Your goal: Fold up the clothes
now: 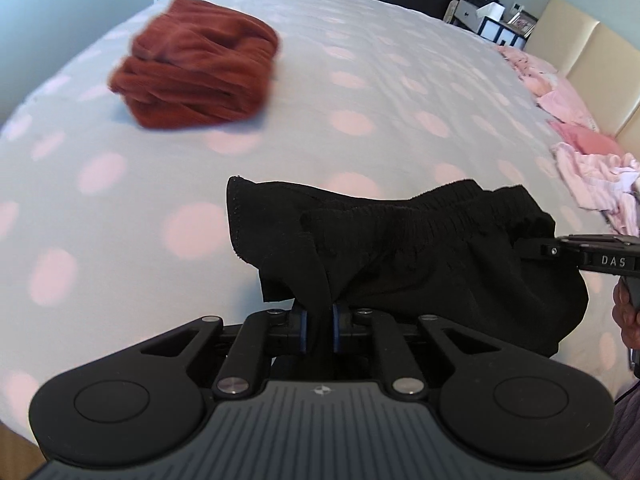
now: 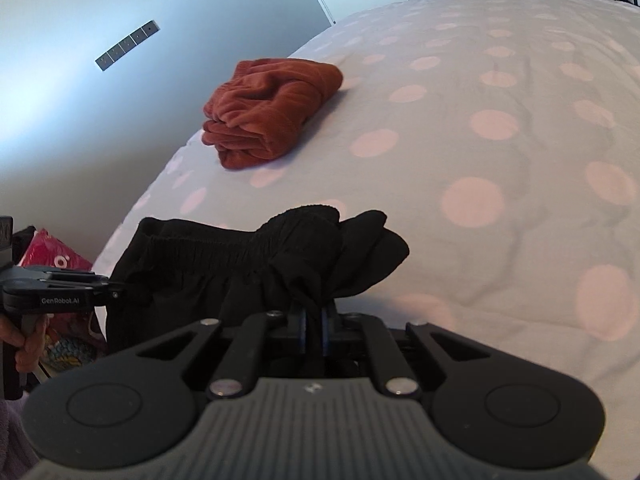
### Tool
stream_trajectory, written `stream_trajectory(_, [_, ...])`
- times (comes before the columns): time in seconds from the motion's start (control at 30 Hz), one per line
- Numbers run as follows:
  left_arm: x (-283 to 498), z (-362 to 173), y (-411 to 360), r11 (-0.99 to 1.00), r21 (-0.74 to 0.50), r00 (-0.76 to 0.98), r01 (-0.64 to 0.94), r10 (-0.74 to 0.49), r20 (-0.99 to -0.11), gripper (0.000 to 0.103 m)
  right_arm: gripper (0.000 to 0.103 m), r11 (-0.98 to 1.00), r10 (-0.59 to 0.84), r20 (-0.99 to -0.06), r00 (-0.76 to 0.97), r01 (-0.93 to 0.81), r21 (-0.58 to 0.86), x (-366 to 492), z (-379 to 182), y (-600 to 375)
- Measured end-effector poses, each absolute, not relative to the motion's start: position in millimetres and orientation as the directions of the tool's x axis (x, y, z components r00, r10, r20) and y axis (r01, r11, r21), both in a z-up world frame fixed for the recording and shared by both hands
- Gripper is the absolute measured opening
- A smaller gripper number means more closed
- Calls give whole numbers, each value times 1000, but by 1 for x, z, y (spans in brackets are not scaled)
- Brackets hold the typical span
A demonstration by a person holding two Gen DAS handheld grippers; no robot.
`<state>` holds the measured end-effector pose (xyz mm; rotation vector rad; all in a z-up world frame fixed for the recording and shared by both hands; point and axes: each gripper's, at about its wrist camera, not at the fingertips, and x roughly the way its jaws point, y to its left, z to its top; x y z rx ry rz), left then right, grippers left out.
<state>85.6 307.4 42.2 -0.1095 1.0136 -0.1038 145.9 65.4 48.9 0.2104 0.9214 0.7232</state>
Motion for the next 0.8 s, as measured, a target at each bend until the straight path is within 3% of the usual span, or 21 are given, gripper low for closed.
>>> stream_trajectory(0.5, [123, 63, 521, 990, 111, 486, -82, 137, -863, 8, 8, 704, 700, -632, 333, -470, 532, 154, 45, 347])
stream_trajectory(0.8, [157, 39, 626, 938, 271, 417, -217, 340, -843, 8, 8, 636, 762, -589, 268, -480, 604, 181, 14, 498])
